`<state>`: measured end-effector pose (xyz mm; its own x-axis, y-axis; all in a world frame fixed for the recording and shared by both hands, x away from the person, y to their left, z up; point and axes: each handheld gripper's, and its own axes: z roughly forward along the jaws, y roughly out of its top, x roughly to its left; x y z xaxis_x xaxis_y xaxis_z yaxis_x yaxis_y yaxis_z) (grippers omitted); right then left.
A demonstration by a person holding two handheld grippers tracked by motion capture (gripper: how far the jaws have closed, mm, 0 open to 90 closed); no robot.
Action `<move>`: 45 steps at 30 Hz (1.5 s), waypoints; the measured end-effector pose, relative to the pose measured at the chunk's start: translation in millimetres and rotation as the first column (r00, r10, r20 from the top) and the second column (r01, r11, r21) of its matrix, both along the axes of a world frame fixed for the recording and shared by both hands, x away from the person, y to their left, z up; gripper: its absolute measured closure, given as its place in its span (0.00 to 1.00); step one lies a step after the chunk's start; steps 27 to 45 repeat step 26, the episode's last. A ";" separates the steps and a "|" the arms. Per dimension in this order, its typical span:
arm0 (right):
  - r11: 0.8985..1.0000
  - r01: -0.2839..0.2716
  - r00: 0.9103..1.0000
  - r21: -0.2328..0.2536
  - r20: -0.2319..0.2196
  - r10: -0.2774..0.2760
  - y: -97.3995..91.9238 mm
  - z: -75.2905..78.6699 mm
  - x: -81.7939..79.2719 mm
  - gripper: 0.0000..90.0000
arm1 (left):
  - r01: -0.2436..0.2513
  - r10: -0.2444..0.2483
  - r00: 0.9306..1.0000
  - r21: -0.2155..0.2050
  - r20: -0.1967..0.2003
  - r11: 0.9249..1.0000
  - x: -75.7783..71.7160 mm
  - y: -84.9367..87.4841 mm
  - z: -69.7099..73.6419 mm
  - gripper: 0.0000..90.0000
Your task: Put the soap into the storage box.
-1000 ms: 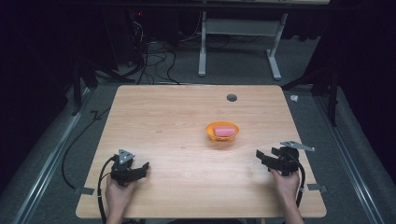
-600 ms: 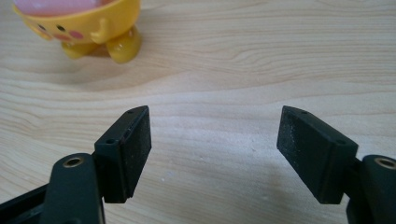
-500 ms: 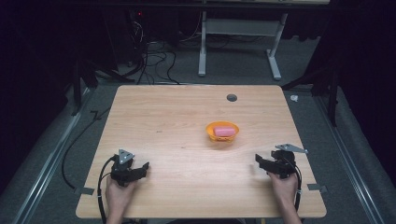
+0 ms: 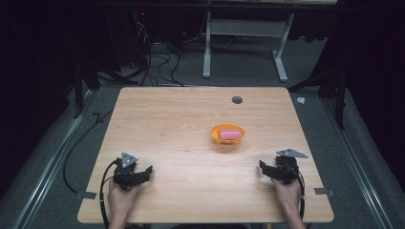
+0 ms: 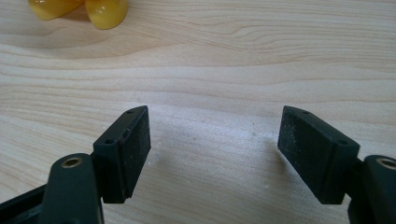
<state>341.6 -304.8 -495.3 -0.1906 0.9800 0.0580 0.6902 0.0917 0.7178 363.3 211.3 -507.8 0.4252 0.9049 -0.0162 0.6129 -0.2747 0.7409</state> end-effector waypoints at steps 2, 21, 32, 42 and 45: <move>1.000 -0.001 1.000 -0.003 0.000 0.001 0.5 -0.8 -0.1 0.29 | 0.000 0.000 1.000 0.000 0.000 1.000 0.0 0.0 0.0 0.29; 0.997 -0.016 1.000 -0.073 0.015 0.017 4.0 -6.8 -1.1 0.27 | -0.002 0.002 1.000 0.000 0.002 1.000 -0.2 -0.2 -0.1 0.29; 0.997 -0.017 1.000 -0.073 0.012 0.018 3.9 -6.7 -1.1 0.27 | -0.002 0.002 1.000 0.000 0.002 1.000 -0.2 -0.2 -0.1 0.29; 0.997 -0.017 1.000 -0.073 0.012 0.018 3.9 -6.7 -1.1 0.27 | -0.002 0.002 1.000 0.000 0.002 1.000 -0.2 -0.2 -0.1 0.29; 0.997 -0.017 1.000 -0.073 0.012 0.018 3.9 -6.7 -1.1 0.27 | -0.002 0.002 1.000 0.000 0.002 1.000 -0.2 -0.2 -0.1 0.29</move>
